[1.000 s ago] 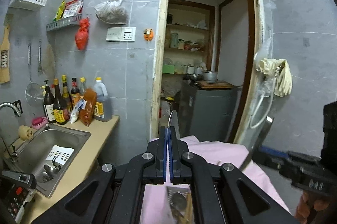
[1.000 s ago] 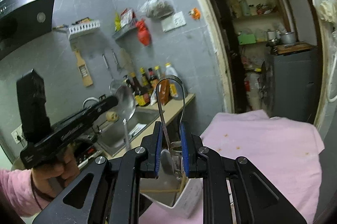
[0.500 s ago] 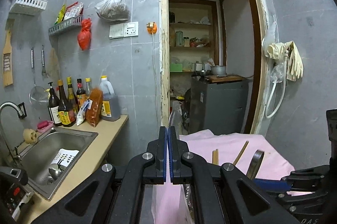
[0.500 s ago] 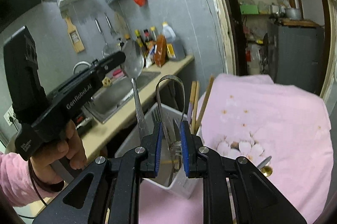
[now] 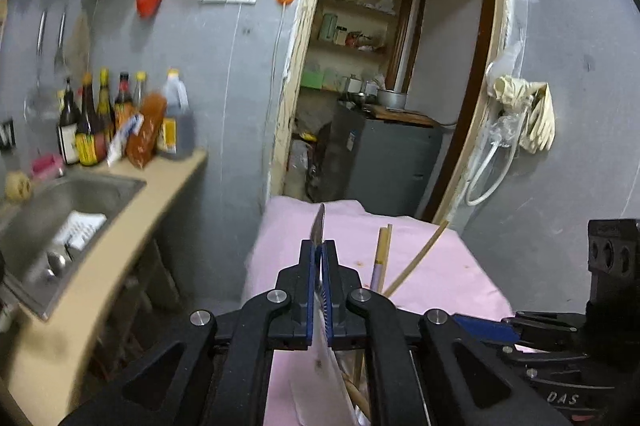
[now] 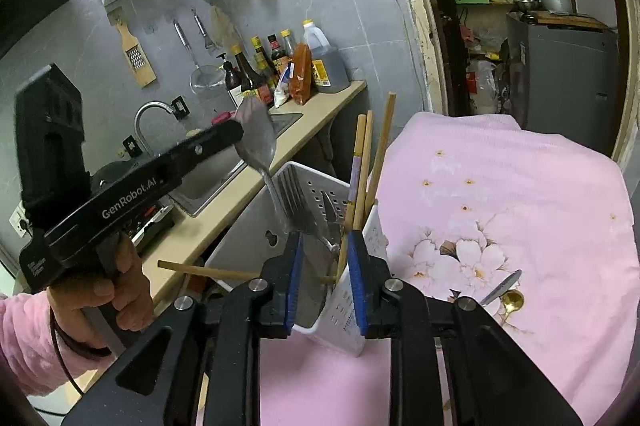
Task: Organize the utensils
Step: 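Lower both held utensils into the white holder and open both tools, then move both tools back toward the remaining spoons on the cloth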
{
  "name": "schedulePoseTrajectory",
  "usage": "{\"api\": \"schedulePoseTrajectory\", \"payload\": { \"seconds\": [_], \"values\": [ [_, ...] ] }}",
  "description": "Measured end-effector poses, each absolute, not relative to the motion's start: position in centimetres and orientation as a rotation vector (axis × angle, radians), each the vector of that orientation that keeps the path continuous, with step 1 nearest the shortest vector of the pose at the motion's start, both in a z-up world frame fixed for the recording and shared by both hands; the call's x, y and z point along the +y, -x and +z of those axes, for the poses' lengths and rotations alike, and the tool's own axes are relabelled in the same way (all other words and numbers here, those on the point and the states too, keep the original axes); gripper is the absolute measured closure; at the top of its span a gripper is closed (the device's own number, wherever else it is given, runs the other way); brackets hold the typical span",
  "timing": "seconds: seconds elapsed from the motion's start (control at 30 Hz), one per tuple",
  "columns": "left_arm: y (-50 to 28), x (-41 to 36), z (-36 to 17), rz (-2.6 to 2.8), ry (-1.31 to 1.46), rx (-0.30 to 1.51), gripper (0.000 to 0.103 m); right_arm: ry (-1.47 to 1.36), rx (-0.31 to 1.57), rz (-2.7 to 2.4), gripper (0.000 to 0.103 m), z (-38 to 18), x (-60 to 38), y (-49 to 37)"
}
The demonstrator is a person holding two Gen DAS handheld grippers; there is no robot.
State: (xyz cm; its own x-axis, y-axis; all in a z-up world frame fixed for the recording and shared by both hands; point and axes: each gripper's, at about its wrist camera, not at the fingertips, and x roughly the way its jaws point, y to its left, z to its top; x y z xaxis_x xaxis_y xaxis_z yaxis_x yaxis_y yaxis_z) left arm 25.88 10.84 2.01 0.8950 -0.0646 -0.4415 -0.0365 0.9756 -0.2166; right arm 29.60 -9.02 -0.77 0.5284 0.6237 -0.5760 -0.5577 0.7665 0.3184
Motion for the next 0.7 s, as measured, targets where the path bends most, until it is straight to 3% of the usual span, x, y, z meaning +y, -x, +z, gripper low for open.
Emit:
{"api": "schedulePoseTrajectory", "payload": {
  "seconds": [0.07,0.2,0.3,0.37,0.57,0.7],
  "values": [
    [-25.5,11.1,2.0,-0.03,0.25,0.465,0.098,-0.103,0.704,0.679,0.082,-0.4,-9.8,-29.2],
    [-24.8,10.6,2.2,-0.041,0.25,0.462,0.098,-0.118,0.637,0.607,0.064,0.8,-11.5,-28.3],
    [-24.3,9.8,2.6,-0.048,0.249,0.453,0.09,-0.114,0.581,0.536,0.059,1.7,-13.1,-27.5],
    [-23.9,9.3,2.9,-0.054,0.252,0.442,0.071,-0.122,0.548,0.502,0.052,2.3,-14.1,-27.1],
    [-22.8,7.3,3.8,-0.054,0.239,0.412,0.039,-0.129,0.486,0.408,0.036,4.1,-17.0,-26.7],
    [-22.2,5.8,4.2,-0.039,0.213,0.39,0.02,-0.122,0.448,0.363,0.018,4.8,-19.0,-26.0]
  ]
}}
